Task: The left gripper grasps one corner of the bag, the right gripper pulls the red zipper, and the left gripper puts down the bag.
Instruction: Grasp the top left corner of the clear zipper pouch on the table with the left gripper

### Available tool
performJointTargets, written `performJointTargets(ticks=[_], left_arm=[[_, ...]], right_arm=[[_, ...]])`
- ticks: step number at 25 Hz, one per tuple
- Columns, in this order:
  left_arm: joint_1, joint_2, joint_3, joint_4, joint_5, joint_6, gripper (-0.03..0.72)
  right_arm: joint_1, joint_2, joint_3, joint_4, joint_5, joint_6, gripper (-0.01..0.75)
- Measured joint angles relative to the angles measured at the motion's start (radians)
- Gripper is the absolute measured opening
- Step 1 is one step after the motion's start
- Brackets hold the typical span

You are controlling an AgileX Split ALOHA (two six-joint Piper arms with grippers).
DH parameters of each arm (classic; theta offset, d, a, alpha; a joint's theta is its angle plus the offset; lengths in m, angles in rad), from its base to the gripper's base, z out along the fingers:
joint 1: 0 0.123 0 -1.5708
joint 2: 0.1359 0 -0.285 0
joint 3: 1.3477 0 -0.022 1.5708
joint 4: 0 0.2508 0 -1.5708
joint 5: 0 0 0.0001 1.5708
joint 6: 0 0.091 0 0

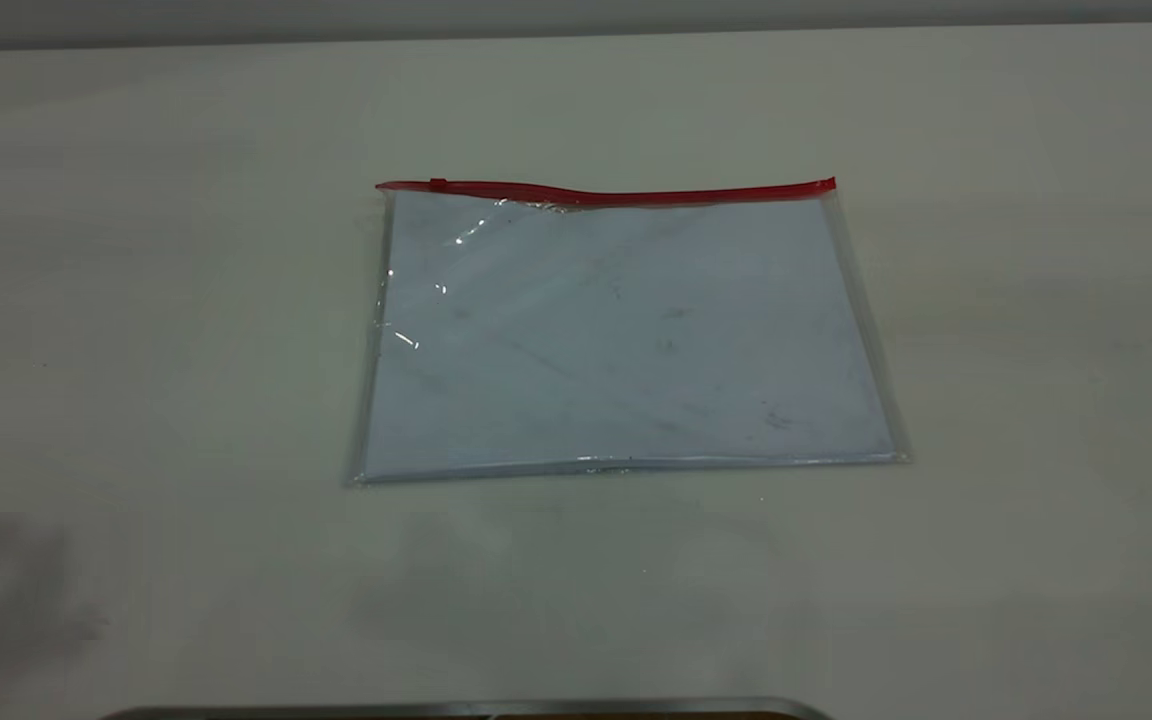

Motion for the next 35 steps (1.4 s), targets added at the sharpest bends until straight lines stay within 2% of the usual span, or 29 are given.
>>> performJointTargets(ticks=[7, 12, 18, 23, 35], left_arm=[[0.000, 0.394, -0.083, -0.156, -0.201, 0.112, 0.577], [0.000, 0.631, -0.180, -0.276, -0.258, 0.277, 0.577], [0.000, 0.896, -0.344, -0.475, -0.256, 0.525, 0.577], [0.000, 1.067, -0.442, -0.708, -0.237, 0.777, 0.577], [-0.029, 1.336, -0.498, -1.282, -0.241, 1.346, 0.577]], right_arm=[[0.000, 0.193, 0.000, 0.027, -0.103, -0.006, 0.586], [0.000, 0.293, 0.000, 0.031, -0.192, -0.070, 0.586], [0.000, 0.439, -0.001, 0.068, -0.302, -0.185, 0.586], [0.000, 0.576, -0.055, 0.104, -0.330, -0.243, 0.586], [0.000, 0.782, -0.125, 0.210, -0.353, -0.371, 0.586]])
